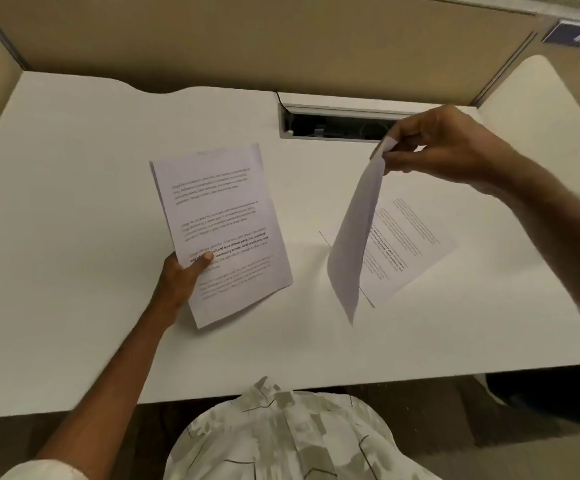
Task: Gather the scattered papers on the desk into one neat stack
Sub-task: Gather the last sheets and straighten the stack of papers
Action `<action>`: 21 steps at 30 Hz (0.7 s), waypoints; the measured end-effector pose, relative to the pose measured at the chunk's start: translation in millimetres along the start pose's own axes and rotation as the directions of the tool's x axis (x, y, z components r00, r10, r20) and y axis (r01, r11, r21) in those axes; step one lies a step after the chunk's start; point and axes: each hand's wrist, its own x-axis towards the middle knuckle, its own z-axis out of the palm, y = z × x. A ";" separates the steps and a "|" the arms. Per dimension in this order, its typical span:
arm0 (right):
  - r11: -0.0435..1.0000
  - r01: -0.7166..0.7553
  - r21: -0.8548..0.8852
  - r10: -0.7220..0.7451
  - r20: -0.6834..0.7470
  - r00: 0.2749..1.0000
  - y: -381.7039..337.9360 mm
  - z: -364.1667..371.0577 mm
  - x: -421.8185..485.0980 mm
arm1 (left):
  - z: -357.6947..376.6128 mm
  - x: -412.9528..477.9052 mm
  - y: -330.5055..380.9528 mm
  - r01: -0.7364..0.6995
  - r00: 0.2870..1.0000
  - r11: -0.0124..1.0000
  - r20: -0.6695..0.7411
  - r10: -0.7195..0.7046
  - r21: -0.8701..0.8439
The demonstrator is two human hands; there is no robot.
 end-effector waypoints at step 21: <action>0.923 0.369 -0.109 -0.341 0.211 0.916 -70.5 97.7 135.4 | 25.9 -27.5 65.1 -0.133 0.967 0.989 0.210 0.145 -0.071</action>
